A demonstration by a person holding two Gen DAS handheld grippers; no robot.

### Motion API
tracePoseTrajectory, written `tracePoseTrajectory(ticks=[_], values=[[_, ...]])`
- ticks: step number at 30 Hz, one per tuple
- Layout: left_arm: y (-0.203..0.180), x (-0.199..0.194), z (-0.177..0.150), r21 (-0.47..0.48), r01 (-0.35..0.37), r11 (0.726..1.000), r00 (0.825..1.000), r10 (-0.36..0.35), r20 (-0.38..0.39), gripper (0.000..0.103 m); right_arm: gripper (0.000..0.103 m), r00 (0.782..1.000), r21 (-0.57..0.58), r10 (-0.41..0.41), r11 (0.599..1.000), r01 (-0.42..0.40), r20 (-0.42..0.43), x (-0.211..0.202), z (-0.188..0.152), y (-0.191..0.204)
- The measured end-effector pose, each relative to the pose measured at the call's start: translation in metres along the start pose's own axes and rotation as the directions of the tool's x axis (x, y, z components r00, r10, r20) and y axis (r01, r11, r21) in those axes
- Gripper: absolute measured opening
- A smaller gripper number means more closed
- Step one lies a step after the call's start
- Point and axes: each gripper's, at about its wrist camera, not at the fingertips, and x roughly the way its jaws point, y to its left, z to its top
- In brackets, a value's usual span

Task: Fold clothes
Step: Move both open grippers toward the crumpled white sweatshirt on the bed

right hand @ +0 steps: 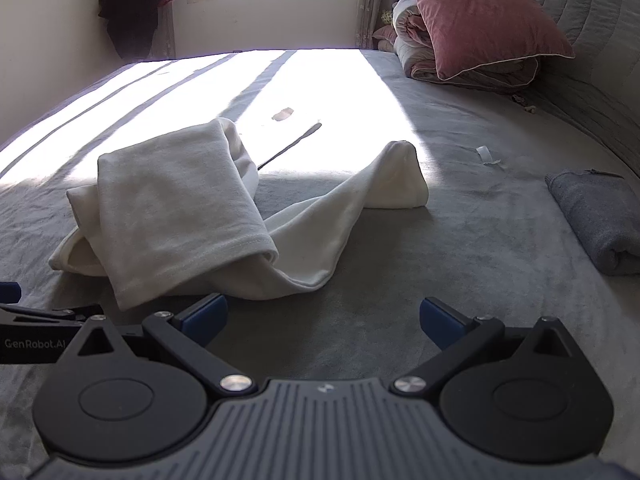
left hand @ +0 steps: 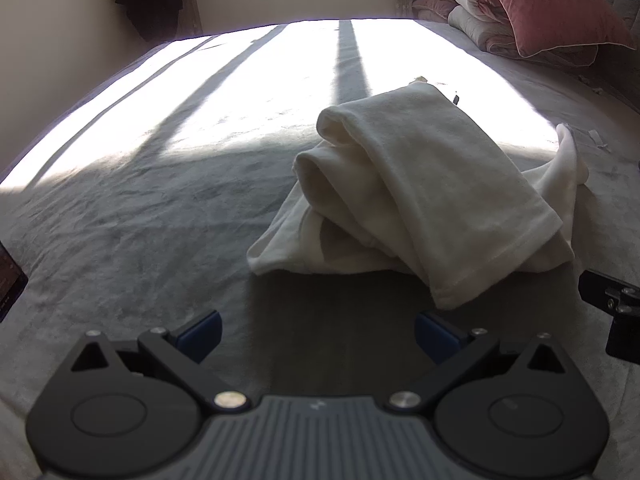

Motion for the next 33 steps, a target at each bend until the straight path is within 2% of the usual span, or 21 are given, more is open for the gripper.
tracePoseTrajectory(ticks=[17, 33], values=[[0.012, 0.0, -0.002, -0.016, 0.001, 1.0, 1.0, -0.002, -0.017, 0.103, 0.103, 0.999, 0.045, 0.007, 0.999, -0.005, -0.049, 0.009, -0.006, -0.004], [0.018, -0.001, 0.0, -0.028, 0.019, 0.999, 1.0, -0.02, -0.014, 0.103, 0.103, 0.998, 0.031, 0.011, 0.999, -0.009, -0.057, 0.012, -0.009, 0.001]])
